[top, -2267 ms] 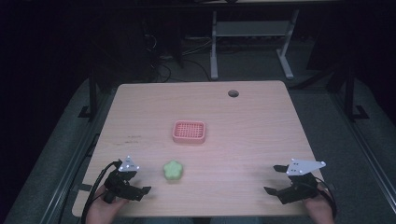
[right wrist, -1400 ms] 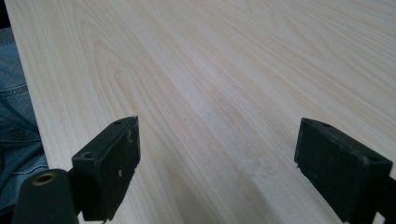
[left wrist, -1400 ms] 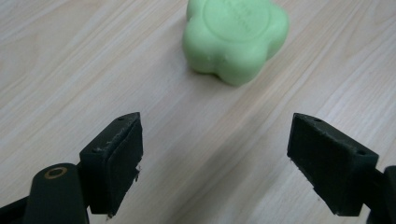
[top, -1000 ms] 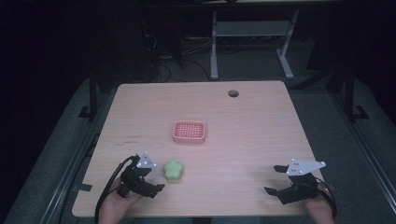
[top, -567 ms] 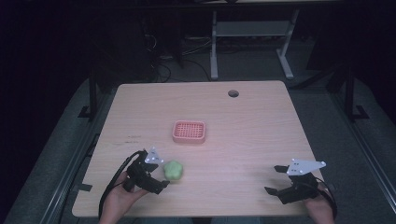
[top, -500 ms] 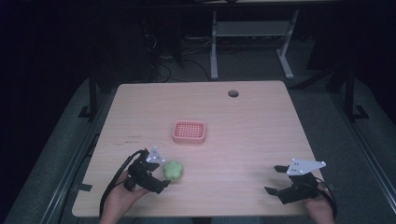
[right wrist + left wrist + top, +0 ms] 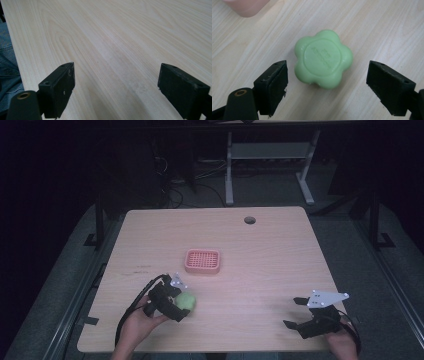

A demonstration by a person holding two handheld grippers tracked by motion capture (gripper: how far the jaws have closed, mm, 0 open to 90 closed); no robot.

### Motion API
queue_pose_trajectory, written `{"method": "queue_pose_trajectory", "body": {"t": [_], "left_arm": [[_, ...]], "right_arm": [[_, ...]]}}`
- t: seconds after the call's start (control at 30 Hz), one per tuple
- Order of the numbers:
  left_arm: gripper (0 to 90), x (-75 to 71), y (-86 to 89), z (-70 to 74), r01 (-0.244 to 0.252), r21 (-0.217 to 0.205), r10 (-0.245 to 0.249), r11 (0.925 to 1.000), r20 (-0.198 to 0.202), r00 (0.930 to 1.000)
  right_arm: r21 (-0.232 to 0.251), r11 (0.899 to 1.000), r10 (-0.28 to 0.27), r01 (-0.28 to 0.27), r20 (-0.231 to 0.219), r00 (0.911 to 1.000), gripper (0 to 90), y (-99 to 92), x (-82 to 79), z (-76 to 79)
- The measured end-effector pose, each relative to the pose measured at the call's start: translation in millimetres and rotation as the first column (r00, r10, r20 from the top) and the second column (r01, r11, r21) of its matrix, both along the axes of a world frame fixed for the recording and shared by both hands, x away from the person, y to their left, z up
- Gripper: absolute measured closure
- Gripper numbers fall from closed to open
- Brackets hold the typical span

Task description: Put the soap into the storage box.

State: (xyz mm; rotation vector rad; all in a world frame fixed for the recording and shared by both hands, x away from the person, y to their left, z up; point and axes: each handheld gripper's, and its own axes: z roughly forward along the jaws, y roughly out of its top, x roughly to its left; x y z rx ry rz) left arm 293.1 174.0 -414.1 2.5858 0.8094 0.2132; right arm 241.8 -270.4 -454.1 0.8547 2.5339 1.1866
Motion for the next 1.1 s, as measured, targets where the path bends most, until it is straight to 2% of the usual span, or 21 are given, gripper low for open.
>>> {"method": "queue_pose_trajectory", "body": {"t": [0.7,0.83,1.1], "left_arm": [[18.6,16.3,-20.0,-13.6,0.005,0.085,0.002,0.9964,-0.075,0.9972],[20.4,18.2,-22.7,-16.2,0.004,0.099,0.004,0.9951,-0.075,0.9972],[22.3,22.3,-23.5,-17.3,-0.008,0.102,0.017,0.9948,-0.091,0.9957]], "right_arm": [[0.006,1.000,0.000,0.000,0.000,1.0000,13.8,0.4,-0.6,0.3],[0.005,1.000,0.000,0.000,0.000,1.0000,13.8,0.4,-0.5,0.3],[0.006,1.000,0.002,-0.002,0.001,1.0000,13.8,0.4,-0.6,0.4]]}}
